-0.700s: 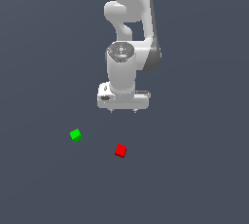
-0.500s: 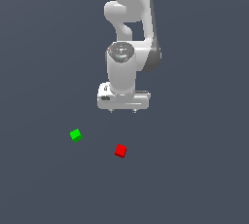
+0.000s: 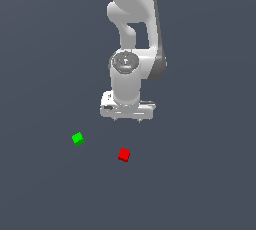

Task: Stack the red cube on top of the green cube.

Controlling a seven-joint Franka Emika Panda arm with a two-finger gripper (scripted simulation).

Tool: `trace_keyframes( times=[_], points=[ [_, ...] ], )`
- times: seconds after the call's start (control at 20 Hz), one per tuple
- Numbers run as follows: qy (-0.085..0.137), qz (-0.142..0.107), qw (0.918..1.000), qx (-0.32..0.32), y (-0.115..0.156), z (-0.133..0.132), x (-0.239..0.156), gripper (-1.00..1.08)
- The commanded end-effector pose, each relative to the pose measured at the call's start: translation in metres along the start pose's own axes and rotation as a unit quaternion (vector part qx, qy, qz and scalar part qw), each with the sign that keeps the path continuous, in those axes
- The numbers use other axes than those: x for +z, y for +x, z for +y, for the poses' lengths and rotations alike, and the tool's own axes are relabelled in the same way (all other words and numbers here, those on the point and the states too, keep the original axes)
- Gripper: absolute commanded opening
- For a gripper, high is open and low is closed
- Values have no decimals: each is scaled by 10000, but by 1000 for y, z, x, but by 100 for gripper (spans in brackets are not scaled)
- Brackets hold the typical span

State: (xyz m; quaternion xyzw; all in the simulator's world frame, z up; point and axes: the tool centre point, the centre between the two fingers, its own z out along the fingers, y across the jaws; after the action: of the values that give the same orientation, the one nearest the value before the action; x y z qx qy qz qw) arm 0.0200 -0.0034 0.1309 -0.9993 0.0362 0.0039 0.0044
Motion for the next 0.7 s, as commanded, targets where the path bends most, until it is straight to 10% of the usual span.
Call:
trace_keyframes(
  times=[0.0, 0.65],
  points=[
    [-5, 3, 9999, 116, 10, -1, 6, 100],
    [-28, 31, 9961, 886, 75, -1, 41, 100]
  ],
)
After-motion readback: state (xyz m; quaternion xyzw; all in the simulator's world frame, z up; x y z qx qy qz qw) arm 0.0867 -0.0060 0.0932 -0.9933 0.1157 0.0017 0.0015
